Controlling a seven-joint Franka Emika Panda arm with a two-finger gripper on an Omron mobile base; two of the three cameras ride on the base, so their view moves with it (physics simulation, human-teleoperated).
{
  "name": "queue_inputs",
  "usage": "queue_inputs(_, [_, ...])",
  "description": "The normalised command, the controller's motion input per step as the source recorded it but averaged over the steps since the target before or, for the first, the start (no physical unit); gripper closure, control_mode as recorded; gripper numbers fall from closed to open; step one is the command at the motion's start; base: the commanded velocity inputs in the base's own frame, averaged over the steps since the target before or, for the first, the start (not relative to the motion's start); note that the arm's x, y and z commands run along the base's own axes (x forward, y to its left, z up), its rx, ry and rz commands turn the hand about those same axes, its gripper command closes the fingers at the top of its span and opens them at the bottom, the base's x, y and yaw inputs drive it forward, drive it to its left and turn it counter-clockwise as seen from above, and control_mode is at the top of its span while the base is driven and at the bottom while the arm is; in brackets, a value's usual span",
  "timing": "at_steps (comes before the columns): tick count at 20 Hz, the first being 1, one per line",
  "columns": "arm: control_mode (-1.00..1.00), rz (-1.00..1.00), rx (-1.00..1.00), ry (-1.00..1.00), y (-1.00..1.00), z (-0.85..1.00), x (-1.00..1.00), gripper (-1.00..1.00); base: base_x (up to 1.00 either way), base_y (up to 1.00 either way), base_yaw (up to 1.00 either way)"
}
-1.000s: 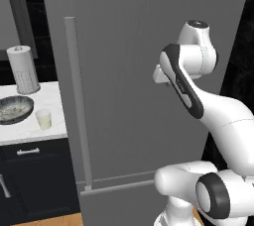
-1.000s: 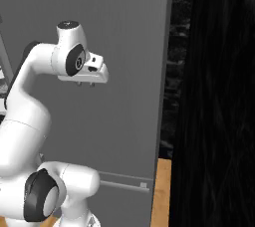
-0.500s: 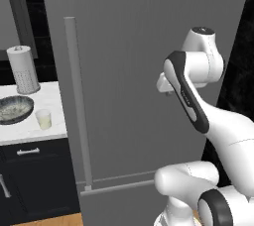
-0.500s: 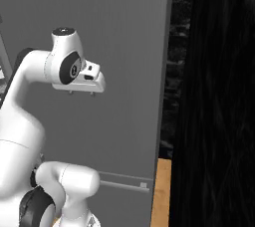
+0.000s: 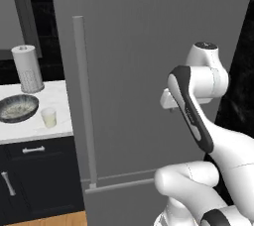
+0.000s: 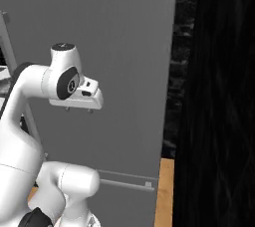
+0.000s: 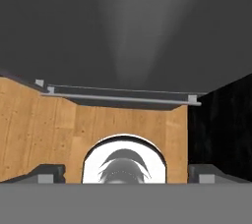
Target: Grab a lemon wedge from the fridge and one ice cube from the ice bowl, and put them in the glass of lemonade.
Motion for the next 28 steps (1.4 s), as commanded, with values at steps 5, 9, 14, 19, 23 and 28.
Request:
queue_inputs(5, [1.00, 0.00, 0.00, 0.00, 0.00, 0.00, 0.00, -1.00, 0.00, 0.99, -0.01])
queue_inputs(9, [1.00, 0.00, 0.00, 0.00, 0.00, 0.00, 0.00, -1.00, 0.16, 1.00, -0.16])
queue_inputs(14, [1.00, 0.00, 0.00, 0.00, 0.00, 0.00, 0.00, -1.00, 0.42, 1.00, -0.29])
queue_inputs(19, [1.00, 0.00, 0.00, 0.00, 0.00, 0.00, 0.00, -1.00, 0.81, 1.00, -0.38])
queue_inputs(23, [1.00, 0.00, 0.00, 0.00, 0.00, 0.00, 0.00, -1.00, 0.93, 1.00, -0.46])
queue_inputs(28, [1.00, 0.00, 0.00, 0.00, 0.00, 0.00, 0.00, -1.00, 0.42, 1.00, -0.41])
